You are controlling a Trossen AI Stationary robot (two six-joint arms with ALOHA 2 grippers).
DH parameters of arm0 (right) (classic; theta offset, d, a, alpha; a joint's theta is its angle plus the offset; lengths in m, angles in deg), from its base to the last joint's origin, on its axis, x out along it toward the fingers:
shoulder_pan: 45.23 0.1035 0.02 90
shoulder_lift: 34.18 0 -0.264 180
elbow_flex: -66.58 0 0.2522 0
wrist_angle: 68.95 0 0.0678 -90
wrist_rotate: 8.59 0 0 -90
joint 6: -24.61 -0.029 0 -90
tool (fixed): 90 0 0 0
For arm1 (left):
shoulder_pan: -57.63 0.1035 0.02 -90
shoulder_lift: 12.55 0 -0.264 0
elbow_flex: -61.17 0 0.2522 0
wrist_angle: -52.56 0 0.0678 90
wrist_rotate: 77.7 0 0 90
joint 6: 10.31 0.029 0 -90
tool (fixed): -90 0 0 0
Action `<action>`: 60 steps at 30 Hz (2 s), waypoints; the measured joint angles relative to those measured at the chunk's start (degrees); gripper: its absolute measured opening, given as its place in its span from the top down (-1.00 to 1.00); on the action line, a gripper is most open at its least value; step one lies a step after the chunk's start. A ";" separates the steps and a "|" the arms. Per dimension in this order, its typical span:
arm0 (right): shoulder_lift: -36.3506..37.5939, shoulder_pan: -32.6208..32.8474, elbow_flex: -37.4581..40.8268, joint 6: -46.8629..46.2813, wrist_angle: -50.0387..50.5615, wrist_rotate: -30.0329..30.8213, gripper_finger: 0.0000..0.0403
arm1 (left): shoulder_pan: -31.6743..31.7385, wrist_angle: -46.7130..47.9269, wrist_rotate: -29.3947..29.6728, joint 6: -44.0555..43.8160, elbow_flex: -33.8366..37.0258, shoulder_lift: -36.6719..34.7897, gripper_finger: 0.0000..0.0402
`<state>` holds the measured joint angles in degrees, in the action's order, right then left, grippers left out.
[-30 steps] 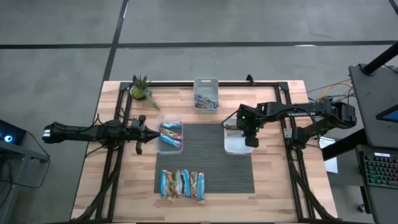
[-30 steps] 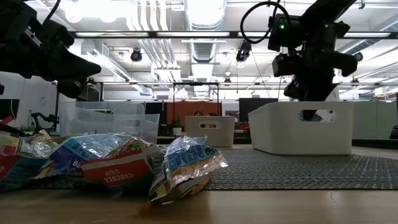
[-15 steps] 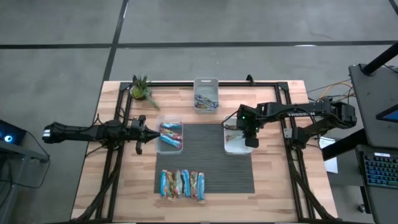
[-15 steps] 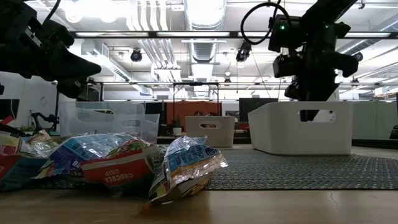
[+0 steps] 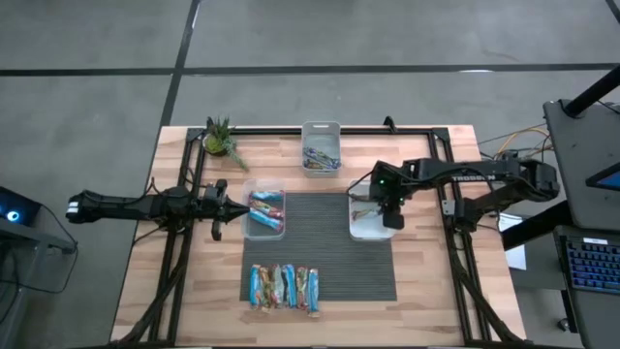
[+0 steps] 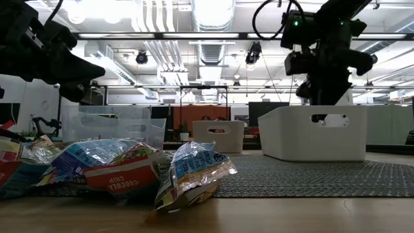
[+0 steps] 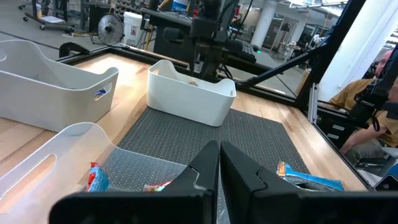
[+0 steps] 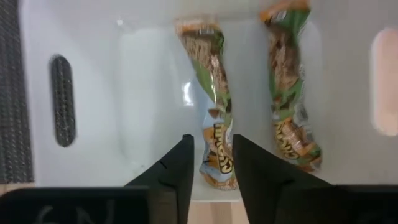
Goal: Pick and place Granola Bars by type
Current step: Put the yellow granola bar into the white bin
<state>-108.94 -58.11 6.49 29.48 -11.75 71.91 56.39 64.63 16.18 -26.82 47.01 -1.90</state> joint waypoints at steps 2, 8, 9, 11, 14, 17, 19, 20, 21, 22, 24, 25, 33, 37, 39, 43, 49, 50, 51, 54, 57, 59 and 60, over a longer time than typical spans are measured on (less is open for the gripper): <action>0.93 0.00 -0.93 0.04 0.43 0.00 0.58 | -0.01 0.01 0.02 0.00 -0.02 0.00 1.00; 3.75 0.00 -3.76 0.26 1.28 0.02 0.87 | -0.01 0.00 0.00 0.00 -0.02 -0.01 1.00; 4.26 0.00 -4.04 0.27 1.26 0.00 0.92 | -0.02 0.01 0.02 0.00 -0.01 -0.01 1.00; 5.11 0.00 -4.51 0.22 1.34 0.01 0.95 | -0.02 0.00 0.01 0.00 -0.01 0.00 1.00; 6.68 0.00 -5.16 0.20 1.34 0.00 0.96 | 0.00 0.00 0.00 0.02 -0.02 -0.01 1.00; 8.45 0.00 -5.39 0.24 1.31 -0.03 0.96 | -0.02 0.01 0.01 0.00 0.00 -0.01 1.00; 9.86 -0.01 -5.41 0.27 1.34 -1.02 0.96 | -0.01 0.01 0.00 0.01 -0.01 0.00 1.00; 10.63 -0.02 -5.41 0.47 1.29 -2.19 0.96 | -0.02 0.00 0.00 0.01 0.00 0.00 1.00; 11.42 -0.02 -5.41 0.72 1.15 -3.51 0.96 | -0.01 0.01 0.01 0.00 -0.01 -0.01 1.00; 12.25 0.00 -5.41 0.91 0.81 -4.68 0.96 | -0.02 0.01 0.00 0.00 0.00 -0.02 1.00; 14.55 0.00 -5.41 0.45 0.14 -5.98 0.96 | -0.02 0.02 0.00 0.00 0.00 -0.01 1.00; 15.91 0.00 -5.41 -0.57 -0.15 -5.99 0.96 | -0.02 0.00 0.00 0.00 0.00 0.00 1.00; 25.58 0.00 -5.35 -8.30 -2.72 -5.53 0.96 | -0.02 0.01 0.01 0.00 -0.01 -0.02 1.00; 28.29 -0.02 -4.88 -6.59 -3.14 -5.44 0.96 | -0.02 0.00 0.02 0.00 -0.02 -0.01 1.00; 29.99 -0.01 -4.36 -7.57 -3.94 -5.39 0.96 | -0.01 0.00 0.01 0.00 -0.01 -0.01 1.00; 34.24 0.00 -0.21 -10.42 -11.69 -5.29 0.96 | -0.02 0.01 0.00 0.00 -0.02 0.01 1.00; 39.91 1.29 10.11 -17.09 -27.27 -5.12 0.96 | -0.02 0.01 0.00 0.00 -0.02 0.00 1.00; 40.67 1.55 11.86 -17.70 -29.00 -4.91 0.96 | -0.01 0.00 0.00 0.00 -0.02 0.01 1.00; 41.42 1.80 13.57 -17.87 -30.29 -4.50 0.96 | -0.01 0.01 0.01 0.00 -0.01 0.00 1.00; 43.86 1.88 17.85 -17.56 -32.00 -3.23 0.96 | -0.02 0.02 0.02 0.00 -0.01 0.00 1.00; 46.60 1.90 21.03 -16.25 -32.21 -2.10 0.96 | -0.01 0.02 0.00 0.00 -0.02 0.01 1.00; 48.52 1.90 22.54 -14.80 -32.28 -2.02 0.96 | -0.01 0.01 0.01 0.00 -0.01 0.01 1.00; 49.54 1.88 23.14 -14.28 -32.26 -1.97 0.96 | -0.02 0.02 0.00 0.00 0.00 -0.01 1.00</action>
<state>-59.40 -56.23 29.63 15.20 -44.01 69.94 56.37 64.65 16.18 -26.82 47.01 -1.91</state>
